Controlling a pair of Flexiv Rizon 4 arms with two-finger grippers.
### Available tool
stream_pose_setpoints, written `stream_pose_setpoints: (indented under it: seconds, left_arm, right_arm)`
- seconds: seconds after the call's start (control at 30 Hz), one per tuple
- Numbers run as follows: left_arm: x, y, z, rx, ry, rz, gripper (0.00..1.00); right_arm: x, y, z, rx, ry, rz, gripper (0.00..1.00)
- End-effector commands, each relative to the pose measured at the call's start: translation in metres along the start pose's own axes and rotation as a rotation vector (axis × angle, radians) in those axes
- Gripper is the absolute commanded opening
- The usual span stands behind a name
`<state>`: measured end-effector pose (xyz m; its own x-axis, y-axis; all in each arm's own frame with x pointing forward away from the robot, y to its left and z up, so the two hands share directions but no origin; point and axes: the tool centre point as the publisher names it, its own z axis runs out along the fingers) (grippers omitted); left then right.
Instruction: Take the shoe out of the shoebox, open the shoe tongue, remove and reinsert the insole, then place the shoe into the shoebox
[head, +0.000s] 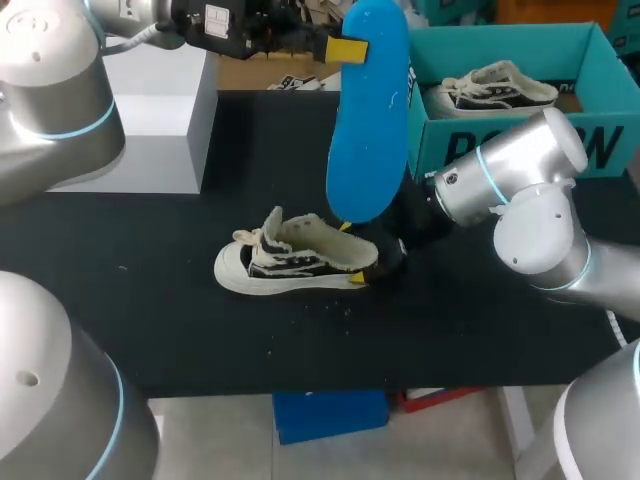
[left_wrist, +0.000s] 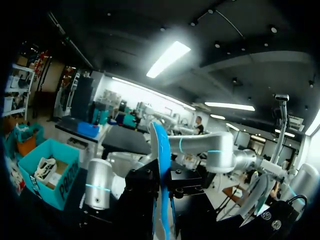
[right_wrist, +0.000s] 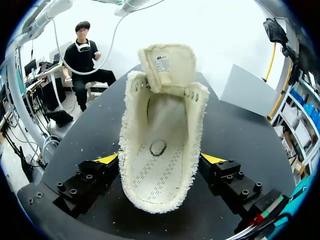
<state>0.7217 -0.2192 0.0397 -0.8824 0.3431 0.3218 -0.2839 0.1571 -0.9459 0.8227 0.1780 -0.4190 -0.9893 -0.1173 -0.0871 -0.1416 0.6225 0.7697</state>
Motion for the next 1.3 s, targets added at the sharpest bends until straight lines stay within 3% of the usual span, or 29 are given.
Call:
stream_pose_setpoints:
  seconds: [0.03, 0.63, 1.03, 1.3]
  left_arm:
    - [0.000, 0.000, 0.001, 0.000, -0.003, 0.000, 0.00]
    - [0.000, 0.000, 0.001, 0.000, -0.003, 0.000, 0.00]
    - [0.000, 0.000, 0.001, 0.000, -0.003, 0.000, 0.00]
    - [0.000, 0.000, 0.001, 0.000, -0.003, 0.000, 0.00]
  right_arm:
    - [0.003, -0.009, 0.000, -0.026, -0.005, 0.009, 1.00]
    - [0.007, -0.024, -0.008, -0.010, 0.002, 0.059, 1.00]
    - [-0.004, -0.011, -0.045, 0.292, 0.056, 0.086, 1.00]
    - [-0.019, 0.007, -0.049, 0.504, 0.084, 0.072, 1.00]
